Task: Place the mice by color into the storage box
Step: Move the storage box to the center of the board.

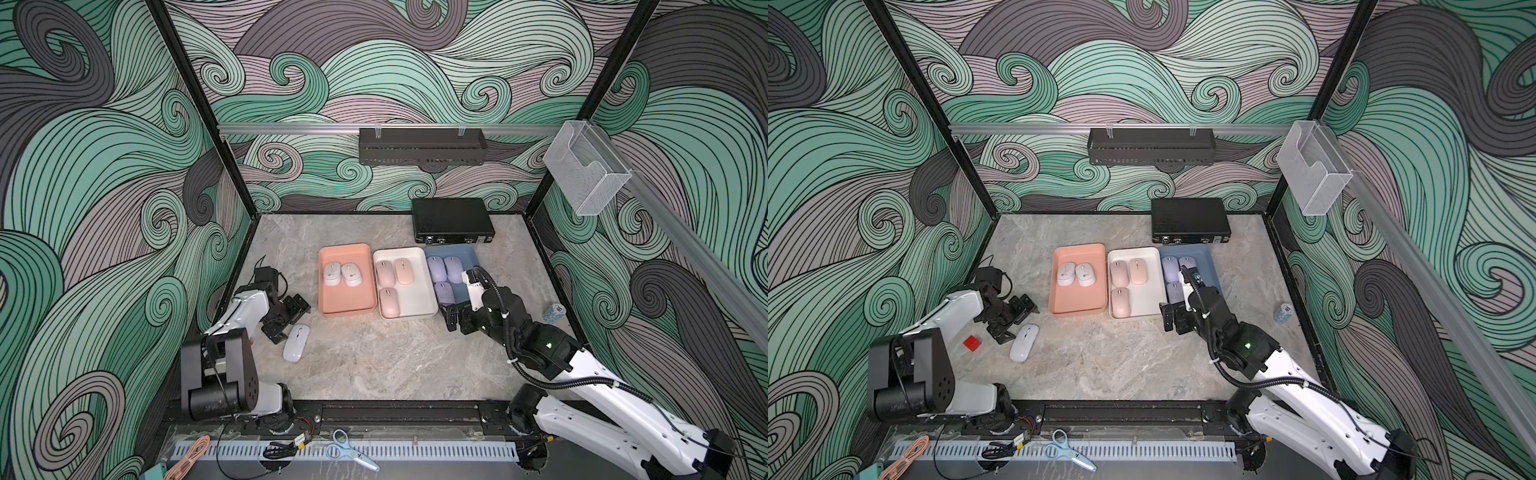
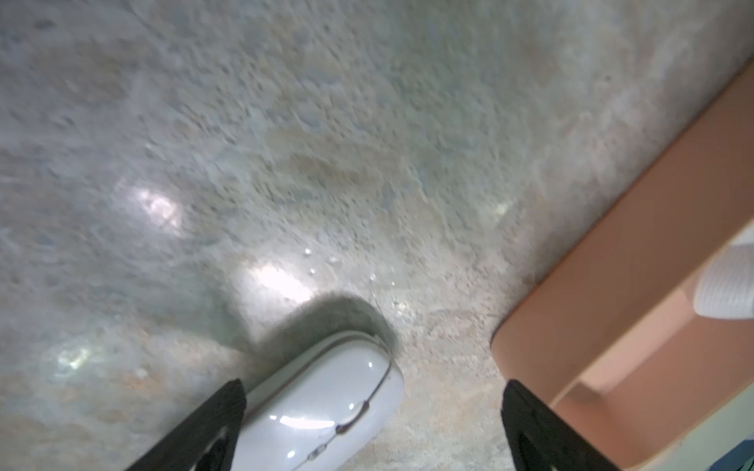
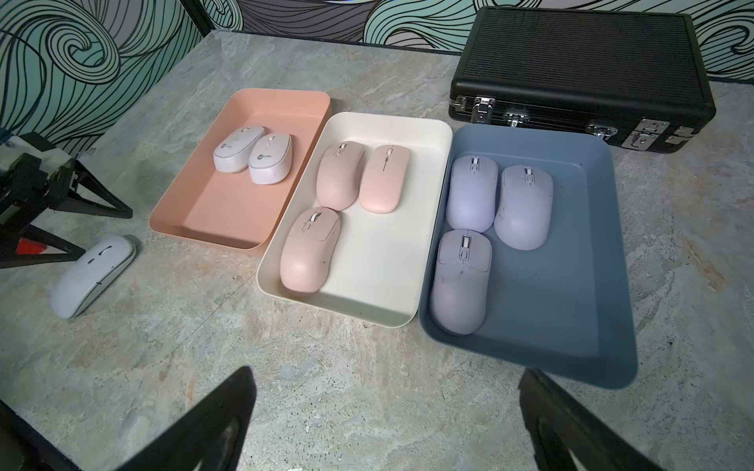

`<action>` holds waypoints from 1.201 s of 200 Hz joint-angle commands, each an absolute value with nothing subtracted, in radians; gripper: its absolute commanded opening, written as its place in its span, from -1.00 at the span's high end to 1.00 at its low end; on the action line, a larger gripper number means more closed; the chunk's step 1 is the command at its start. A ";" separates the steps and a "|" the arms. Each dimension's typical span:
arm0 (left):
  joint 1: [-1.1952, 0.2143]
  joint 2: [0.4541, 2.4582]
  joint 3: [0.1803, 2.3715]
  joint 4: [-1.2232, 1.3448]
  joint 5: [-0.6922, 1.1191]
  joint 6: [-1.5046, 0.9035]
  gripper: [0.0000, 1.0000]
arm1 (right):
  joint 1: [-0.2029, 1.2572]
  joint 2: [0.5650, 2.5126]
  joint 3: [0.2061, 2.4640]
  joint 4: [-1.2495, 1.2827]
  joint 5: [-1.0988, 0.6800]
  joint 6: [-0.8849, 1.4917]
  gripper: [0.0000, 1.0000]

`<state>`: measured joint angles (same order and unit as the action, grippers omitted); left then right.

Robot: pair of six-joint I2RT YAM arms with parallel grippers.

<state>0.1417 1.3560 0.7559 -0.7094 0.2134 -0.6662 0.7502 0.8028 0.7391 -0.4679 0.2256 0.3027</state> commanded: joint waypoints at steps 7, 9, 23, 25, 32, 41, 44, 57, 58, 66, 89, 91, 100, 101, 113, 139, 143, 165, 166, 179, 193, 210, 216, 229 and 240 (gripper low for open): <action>0.040 1.279 0.698 -0.717 0.132 -0.802 -0.93 | 0.744 0.803 0.721 -0.448 0.217 0.302 -0.99; 0.034 1.273 0.692 -0.712 0.129 -0.812 -0.93 | 0.744 0.802 0.720 -0.448 0.218 0.301 -0.99; 0.004 1.227 0.646 -0.681 0.101 -0.875 -0.94 | 0.744 0.802 0.718 -0.445 0.210 0.302 -0.99; 0.001 1.218 0.640 -0.680 0.096 -0.883 -0.93 | 0.744 0.802 0.719 -0.446 0.209 0.302 -0.99; -0.004 1.189 0.623 -0.677 0.079 -0.904 -0.94 | 0.744 0.801 0.720 -0.448 0.206 0.302 -0.99; -0.010 1.143 0.608 -0.676 0.066 -0.921 -0.94 | 0.744 0.798 0.720 -0.450 0.202 0.303 -0.99; -0.012 1.128 0.604 -0.677 0.063 -0.925 -0.94 | 0.744 0.796 0.718 -0.450 0.204 0.304 -0.99; -0.013 1.065 0.600 -0.689 0.058 -0.933 -0.93 | 0.744 0.791 0.713 -0.444 0.202 0.304 -0.99; -0.012 1.061 0.599 -0.692 0.057 -0.934 -0.93 | 0.744 0.790 0.713 -0.444 0.202 0.304 -0.99; -0.014 1.031 0.604 -0.712 0.044 -0.937 -0.93 | 0.744 0.793 0.712 -0.443 0.201 0.304 -0.99; -0.013 1.003 0.589 -0.732 -0.006 -0.923 -0.94 | 0.744 0.805 0.719 -0.445 0.198 0.302 -0.99; -0.013 1.005 0.585 -0.730 -0.009 -0.925 -0.95 | 0.744 0.806 0.718 -0.443 0.198 0.302 -0.99; -0.013 1.022 0.564 -0.707 -0.012 -0.924 -0.95 | 0.744 0.810 0.720 -0.443 0.198 0.302 -0.99; -0.013 1.025 0.562 -0.704 -0.012 -0.924 -0.95 | 0.744 0.810 0.720 -0.443 0.198 0.302 -0.99; -0.014 1.069 0.546 -0.672 -0.003 -0.916 -0.95 | 0.744 0.811 0.722 -0.445 0.198 0.302 -0.99; -0.023 1.126 0.514 -0.614 0.026 -0.911 -0.94 | 0.744 0.805 0.726 -0.452 0.199 0.304 -0.99; -0.027 1.116 0.504 -0.608 0.025 -0.918 -0.95 | 0.744 0.803 0.726 -0.453 0.199 0.304 -0.99; -0.071 1.020 0.443 -0.593 0.010 -0.975 -0.94 | 0.744 0.805 0.728 -0.458 0.201 0.301 -0.99; -0.074 1.016 0.440 -0.593 0.009 -0.978 -0.94 | 0.744 0.804 0.727 -0.458 0.201 0.301 -0.99; -0.103 0.958 0.406 -0.591 0.016 -1.006 -0.93 | 0.744 0.808 0.731 -0.461 0.205 0.301 -0.99; -0.128 0.899 0.382 -0.612 0.018 -1.022 -0.93 | 0.744 0.812 0.733 -0.461 0.204 0.298 -0.99; -0.158 0.860 0.346 -0.610 0.033 -1.044 -0.93 | 0.744 0.823 0.733 -0.452 0.199 0.296 -0.99; -0.169 0.856 0.335 -0.605 0.042 -1.054 -0.93 | 0.744 0.828 0.736 -0.452 0.199 0.294 -0.99; -0.194 0.866 0.327 -0.600 0.049 -1.063 -0.93 | 0.744 0.843 0.742 -0.455 0.198 0.293 -0.99; -0.214 0.884 0.344 -0.624 0.029 -1.051 -0.93 | 0.744 0.852 0.747 -0.456 0.196 0.291 -0.99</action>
